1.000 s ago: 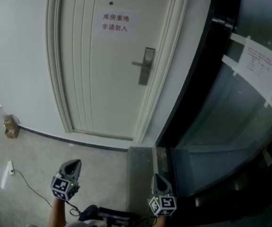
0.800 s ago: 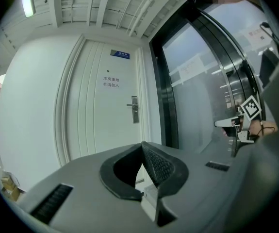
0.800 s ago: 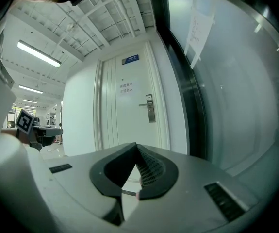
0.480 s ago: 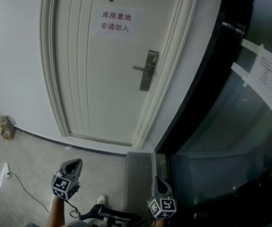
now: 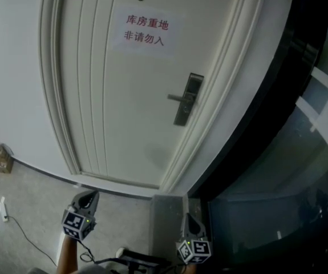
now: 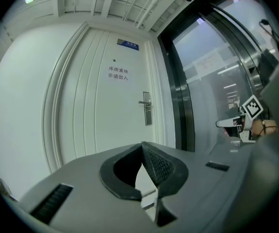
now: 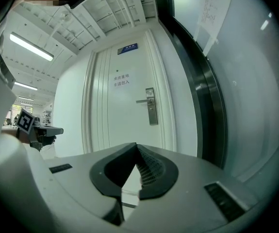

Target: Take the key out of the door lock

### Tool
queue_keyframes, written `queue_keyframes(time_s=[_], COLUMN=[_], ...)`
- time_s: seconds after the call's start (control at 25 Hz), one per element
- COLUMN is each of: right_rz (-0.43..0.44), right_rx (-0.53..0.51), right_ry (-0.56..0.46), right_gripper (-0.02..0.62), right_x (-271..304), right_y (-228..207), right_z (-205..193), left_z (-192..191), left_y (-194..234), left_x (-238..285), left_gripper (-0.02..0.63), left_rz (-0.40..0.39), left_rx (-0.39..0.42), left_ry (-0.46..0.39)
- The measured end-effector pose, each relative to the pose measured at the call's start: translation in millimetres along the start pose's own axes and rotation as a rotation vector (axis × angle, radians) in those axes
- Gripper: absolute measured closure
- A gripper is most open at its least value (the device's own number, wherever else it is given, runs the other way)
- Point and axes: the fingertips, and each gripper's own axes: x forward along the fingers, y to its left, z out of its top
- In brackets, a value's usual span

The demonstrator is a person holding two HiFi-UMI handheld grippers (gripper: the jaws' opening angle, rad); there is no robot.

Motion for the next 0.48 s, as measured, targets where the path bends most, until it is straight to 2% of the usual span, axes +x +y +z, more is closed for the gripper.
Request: queue_keyframes(time_s=[0.24,0.48], right_rz=[-0.001,-0.019], right_rx=[-0.010,-0.022], right_ry=[-0.007,-0.015], right_gripper=[0.586,0.586], right_x=[56.4,89.8], right_y=[5.4,6.8], right_z=[13.4,18.5], left_z=[6.2,5.3], left_y=[38.6,54.3], left_x=[42.6,73.7], left_gripper=[0.597,0.597], left_rz=[-0.001,-0.033], left_rx=[-0.005,-0.007], left_ry=[-0.010,-0.010])
